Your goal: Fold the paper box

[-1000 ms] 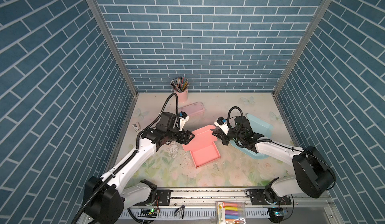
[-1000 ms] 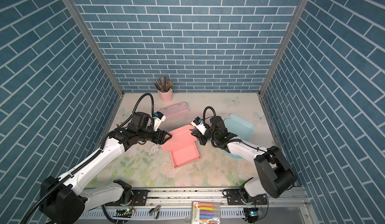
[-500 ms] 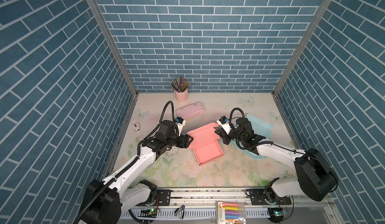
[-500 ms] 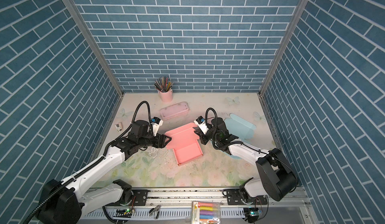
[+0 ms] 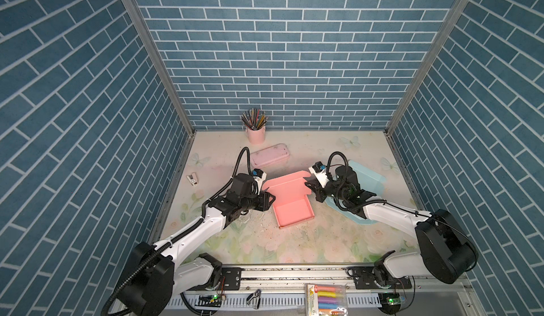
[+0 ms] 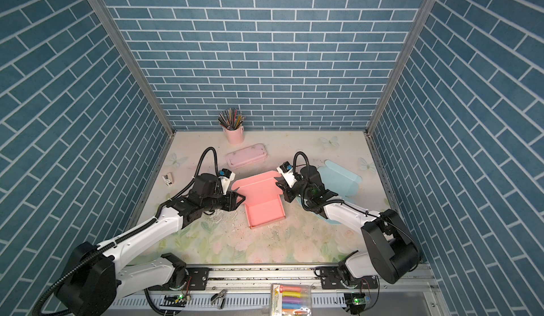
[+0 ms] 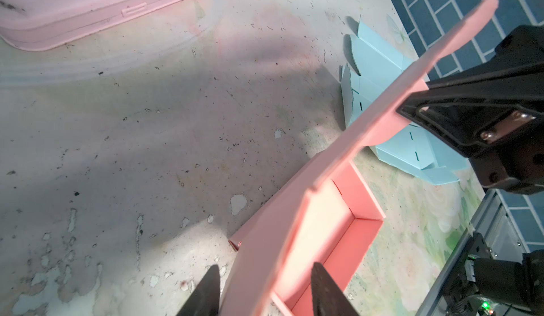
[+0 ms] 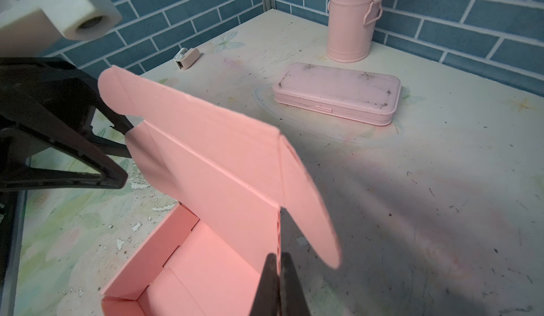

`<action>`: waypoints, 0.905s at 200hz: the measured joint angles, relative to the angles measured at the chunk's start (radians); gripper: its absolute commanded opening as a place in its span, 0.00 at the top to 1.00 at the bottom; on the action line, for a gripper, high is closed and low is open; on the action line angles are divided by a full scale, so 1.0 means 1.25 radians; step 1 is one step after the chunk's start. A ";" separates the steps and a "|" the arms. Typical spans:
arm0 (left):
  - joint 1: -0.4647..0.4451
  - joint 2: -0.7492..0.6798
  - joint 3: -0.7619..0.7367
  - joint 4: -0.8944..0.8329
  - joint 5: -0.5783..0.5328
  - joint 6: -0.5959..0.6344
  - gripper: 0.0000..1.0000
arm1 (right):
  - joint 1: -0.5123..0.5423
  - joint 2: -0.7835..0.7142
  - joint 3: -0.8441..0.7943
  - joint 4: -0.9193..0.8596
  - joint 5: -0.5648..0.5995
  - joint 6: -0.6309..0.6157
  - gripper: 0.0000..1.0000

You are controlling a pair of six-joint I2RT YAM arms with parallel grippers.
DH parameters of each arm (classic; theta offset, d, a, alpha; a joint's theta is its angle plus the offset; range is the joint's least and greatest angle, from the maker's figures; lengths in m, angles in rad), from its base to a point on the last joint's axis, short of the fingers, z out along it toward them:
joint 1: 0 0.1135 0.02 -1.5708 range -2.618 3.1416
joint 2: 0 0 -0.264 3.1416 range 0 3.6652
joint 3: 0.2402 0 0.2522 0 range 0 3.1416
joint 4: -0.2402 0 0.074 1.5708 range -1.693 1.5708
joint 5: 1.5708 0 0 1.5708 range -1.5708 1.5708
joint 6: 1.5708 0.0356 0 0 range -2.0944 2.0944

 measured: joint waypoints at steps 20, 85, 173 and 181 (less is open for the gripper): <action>0.000 0.000 0.000 0.007 -0.006 -0.002 0.67 | -0.001 0.000 0.000 0.000 0.000 0.000 0.99; -0.017 -0.016 0.000 -0.003 -0.043 0.004 0.80 | -0.001 0.000 0.000 0.000 0.007 0.000 1.00; -0.023 -0.036 0.000 -0.037 -0.066 0.008 0.92 | -0.001 -0.003 0.000 -0.002 0.017 0.001 1.00; -0.025 -0.036 0.000 -0.038 -0.066 0.008 0.93 | -0.001 -0.005 0.000 -0.002 0.018 0.001 1.00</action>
